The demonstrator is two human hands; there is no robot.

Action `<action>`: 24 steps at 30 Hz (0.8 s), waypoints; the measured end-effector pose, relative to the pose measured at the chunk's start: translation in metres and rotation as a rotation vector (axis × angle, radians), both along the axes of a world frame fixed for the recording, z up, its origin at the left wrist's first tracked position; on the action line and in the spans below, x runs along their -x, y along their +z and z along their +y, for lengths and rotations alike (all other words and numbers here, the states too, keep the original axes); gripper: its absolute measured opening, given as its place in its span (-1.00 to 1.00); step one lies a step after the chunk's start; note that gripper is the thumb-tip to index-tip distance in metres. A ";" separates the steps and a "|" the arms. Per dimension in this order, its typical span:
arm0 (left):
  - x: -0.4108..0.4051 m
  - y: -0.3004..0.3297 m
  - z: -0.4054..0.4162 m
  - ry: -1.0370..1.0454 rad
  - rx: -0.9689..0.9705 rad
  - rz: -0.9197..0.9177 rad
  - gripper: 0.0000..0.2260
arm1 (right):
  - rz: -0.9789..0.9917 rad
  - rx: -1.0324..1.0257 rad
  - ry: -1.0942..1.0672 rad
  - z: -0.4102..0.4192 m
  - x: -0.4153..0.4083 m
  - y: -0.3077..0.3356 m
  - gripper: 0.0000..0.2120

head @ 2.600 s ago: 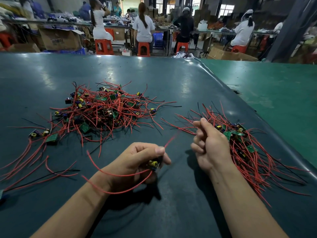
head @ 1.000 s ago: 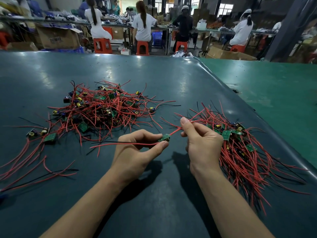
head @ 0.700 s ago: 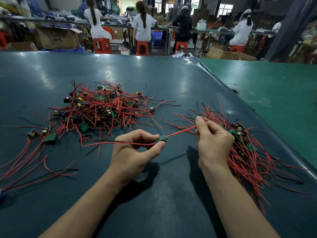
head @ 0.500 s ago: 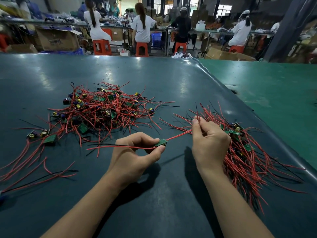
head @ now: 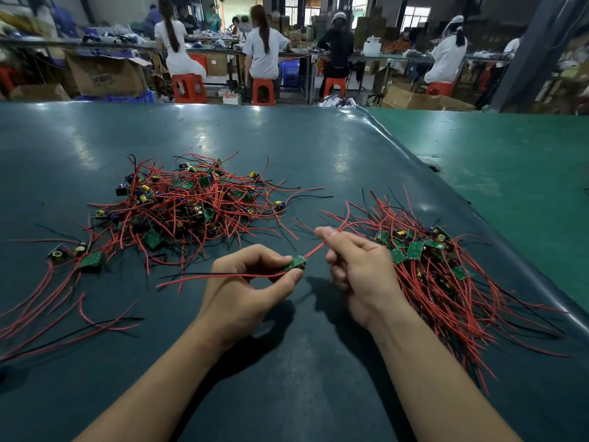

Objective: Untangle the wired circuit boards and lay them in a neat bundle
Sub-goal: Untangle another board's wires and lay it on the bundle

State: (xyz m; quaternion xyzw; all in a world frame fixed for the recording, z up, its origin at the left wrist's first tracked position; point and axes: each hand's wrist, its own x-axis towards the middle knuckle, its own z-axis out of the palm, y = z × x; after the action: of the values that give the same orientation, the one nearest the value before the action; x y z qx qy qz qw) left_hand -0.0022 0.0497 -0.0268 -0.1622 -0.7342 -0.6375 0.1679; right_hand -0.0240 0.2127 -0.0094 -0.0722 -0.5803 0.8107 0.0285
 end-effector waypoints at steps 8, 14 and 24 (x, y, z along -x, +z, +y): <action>-0.002 0.003 0.003 -0.016 -0.069 0.052 -0.89 | 0.250 -0.212 -0.453 0.018 0.011 -0.007 -0.62; -0.003 0.003 0.000 -0.012 -0.112 0.093 -0.81 | 0.308 -0.208 -0.716 0.016 0.012 -0.005 -0.85; 0.005 0.016 -0.004 -0.128 -0.648 -0.279 -0.84 | 0.234 -0.345 0.355 -0.019 -0.018 -0.004 -0.80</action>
State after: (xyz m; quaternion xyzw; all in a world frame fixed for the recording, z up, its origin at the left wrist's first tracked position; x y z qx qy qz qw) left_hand -0.0077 0.0454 -0.0105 -0.0578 -0.4981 -0.8625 0.0686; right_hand -0.0064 0.1938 -0.0130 0.1308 -0.7061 0.6950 -0.0355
